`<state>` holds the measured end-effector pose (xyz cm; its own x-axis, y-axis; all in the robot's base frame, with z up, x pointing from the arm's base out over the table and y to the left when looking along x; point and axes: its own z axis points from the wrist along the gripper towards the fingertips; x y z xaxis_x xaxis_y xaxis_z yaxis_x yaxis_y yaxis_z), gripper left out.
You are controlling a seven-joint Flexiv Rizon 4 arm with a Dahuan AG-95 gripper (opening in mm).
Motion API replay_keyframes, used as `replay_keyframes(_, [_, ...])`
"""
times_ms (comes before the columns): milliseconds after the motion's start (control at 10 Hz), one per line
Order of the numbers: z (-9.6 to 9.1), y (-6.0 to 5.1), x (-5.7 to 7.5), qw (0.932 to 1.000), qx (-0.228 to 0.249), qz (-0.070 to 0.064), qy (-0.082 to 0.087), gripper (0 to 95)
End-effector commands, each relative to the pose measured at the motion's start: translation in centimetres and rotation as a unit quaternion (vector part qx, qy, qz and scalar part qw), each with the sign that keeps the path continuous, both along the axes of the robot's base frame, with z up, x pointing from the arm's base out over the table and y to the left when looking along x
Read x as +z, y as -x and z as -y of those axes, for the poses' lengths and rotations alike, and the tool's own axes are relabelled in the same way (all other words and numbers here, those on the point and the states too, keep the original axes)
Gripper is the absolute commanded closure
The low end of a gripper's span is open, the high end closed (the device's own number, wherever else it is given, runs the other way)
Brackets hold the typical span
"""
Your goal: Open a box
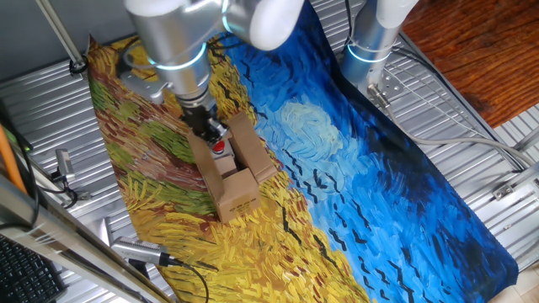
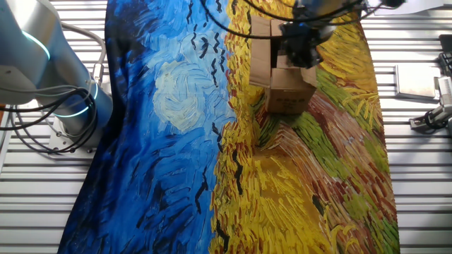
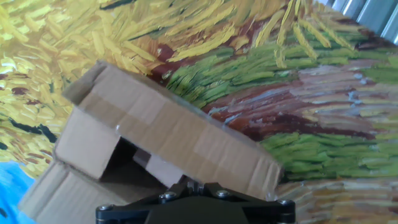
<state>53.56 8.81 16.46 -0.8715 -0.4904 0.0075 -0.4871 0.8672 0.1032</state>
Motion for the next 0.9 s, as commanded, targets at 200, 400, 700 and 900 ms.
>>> replay_keyframes(200, [-0.1, -2.5, 1.0, 1.0000, -0.001, 0.001, 0.004, 95.0])
replay_keyframes(400, [0.3, -4.3, 1.1, 1.0000, 0.006, 0.002, 0.005, 95.0])
replay_keyframes(700, [0.9, -6.5, -1.3, 0.9999, 0.012, 0.007, 0.005, 95.0])
replay_keyframes(900, [1.2, -7.0, -3.1, 0.9999, 0.014, 0.006, 0.001, 95.0])
